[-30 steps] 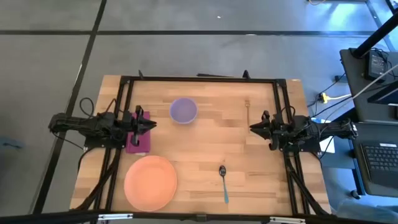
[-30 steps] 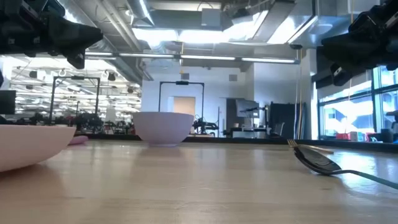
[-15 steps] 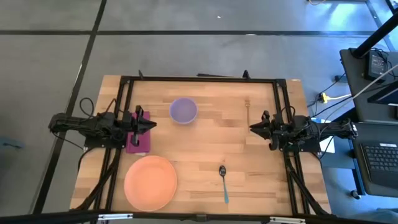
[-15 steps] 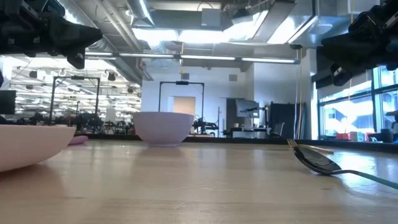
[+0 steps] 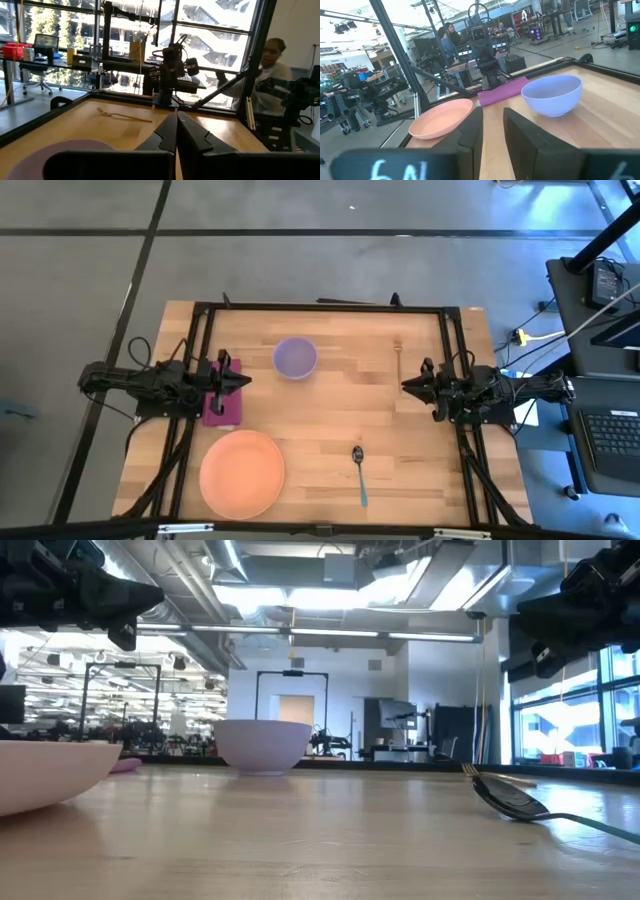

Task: Set table place

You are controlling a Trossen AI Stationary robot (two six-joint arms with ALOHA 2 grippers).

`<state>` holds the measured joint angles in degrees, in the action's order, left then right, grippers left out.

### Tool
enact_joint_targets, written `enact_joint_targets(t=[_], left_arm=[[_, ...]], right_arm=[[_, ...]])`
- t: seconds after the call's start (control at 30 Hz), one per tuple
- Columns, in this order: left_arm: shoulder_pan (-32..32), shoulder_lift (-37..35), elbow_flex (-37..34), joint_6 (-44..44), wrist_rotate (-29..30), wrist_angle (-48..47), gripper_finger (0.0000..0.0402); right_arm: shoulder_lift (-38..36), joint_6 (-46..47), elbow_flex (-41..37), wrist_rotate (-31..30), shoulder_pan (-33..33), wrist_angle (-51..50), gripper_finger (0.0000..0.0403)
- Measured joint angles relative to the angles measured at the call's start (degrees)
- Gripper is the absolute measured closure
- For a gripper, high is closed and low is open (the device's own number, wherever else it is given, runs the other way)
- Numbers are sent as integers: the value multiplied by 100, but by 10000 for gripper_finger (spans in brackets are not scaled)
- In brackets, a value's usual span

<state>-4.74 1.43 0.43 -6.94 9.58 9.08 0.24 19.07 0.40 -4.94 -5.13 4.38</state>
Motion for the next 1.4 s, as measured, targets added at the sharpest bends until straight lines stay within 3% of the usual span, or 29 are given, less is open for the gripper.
enact_joint_targets(t=[1.4], left_arm=[[1, 0, 0, 0, 0, -1, 341]], right_arm=[[-1, 0, 0, -1, 0, 0, 325]])
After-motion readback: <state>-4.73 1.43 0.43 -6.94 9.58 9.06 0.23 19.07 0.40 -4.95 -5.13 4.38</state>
